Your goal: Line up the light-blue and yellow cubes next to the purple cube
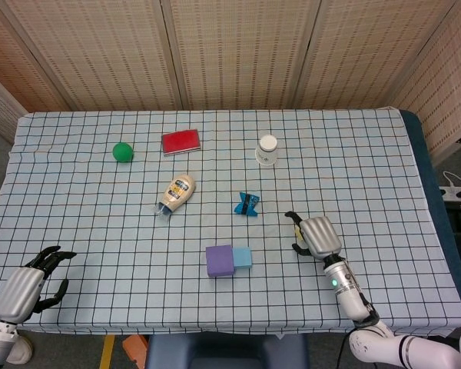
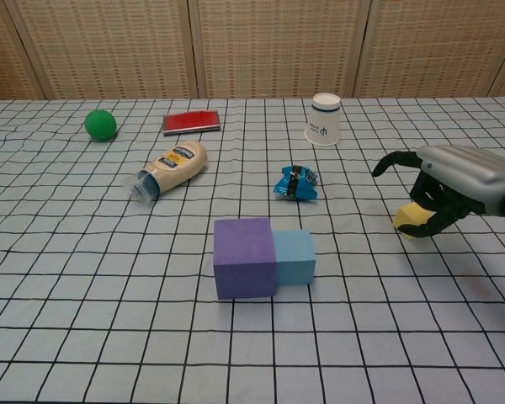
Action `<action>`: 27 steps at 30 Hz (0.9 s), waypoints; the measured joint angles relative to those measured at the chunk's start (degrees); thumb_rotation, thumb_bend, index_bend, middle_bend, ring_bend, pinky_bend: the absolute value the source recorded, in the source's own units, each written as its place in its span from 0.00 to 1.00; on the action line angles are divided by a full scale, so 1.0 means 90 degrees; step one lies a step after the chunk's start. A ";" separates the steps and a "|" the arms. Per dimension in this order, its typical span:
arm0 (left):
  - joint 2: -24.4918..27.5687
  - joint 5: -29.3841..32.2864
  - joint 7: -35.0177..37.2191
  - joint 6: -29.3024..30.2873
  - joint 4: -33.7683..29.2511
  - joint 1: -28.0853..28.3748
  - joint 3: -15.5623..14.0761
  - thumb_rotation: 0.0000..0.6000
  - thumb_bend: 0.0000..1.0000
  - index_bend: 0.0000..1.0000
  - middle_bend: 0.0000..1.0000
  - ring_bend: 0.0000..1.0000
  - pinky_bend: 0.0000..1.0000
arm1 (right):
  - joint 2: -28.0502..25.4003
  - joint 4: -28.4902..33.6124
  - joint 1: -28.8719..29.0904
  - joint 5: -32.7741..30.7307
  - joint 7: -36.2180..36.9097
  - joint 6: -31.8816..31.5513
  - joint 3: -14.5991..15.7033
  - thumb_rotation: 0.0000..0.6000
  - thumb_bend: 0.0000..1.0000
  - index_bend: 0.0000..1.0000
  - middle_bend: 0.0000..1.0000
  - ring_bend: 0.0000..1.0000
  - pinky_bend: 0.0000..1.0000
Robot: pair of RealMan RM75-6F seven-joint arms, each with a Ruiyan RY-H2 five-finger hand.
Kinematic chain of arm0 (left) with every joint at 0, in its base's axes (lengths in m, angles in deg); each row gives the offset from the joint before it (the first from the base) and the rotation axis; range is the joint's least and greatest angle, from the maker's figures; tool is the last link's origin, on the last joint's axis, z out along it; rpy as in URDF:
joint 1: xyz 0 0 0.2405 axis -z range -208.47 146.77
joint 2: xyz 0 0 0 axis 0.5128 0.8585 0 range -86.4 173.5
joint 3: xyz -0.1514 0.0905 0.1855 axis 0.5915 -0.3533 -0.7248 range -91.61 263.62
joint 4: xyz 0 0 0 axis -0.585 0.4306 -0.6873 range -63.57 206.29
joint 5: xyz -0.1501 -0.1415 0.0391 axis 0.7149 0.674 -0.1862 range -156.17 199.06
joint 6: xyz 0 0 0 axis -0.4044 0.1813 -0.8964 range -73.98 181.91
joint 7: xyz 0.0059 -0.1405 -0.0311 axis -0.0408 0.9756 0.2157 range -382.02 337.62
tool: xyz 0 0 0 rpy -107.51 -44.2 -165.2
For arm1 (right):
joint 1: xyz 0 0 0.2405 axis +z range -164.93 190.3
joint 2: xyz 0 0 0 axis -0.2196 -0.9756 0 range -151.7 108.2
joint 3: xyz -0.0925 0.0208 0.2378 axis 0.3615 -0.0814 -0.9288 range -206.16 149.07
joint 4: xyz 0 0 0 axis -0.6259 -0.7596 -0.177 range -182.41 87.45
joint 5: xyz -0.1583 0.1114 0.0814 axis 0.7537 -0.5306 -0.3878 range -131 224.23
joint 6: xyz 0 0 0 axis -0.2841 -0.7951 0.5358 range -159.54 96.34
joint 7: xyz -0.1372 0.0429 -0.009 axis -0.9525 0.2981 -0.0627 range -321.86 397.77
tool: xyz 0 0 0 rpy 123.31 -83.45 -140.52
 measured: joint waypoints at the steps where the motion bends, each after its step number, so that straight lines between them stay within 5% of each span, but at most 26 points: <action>1: 0.0000 0.0005 0.0003 -0.0001 0.0001 0.0001 0.0003 1.00 0.50 0.25 0.28 0.14 0.40 | 0.0017 -0.0058 0.0009 -0.0021 0.0000 0.0022 -0.0005 1.00 0.13 0.25 0.89 0.82 1.00; 27: -0.0019 0.0032 -0.0021 0.0004 0.0022 -0.0004 0.0022 1.00 0.50 0.27 0.28 0.14 0.40 | 0.0079 -0.0844 0.0032 -0.0271 0.0213 0.0372 0.0022 1.00 0.13 0.40 0.89 0.83 1.00</action>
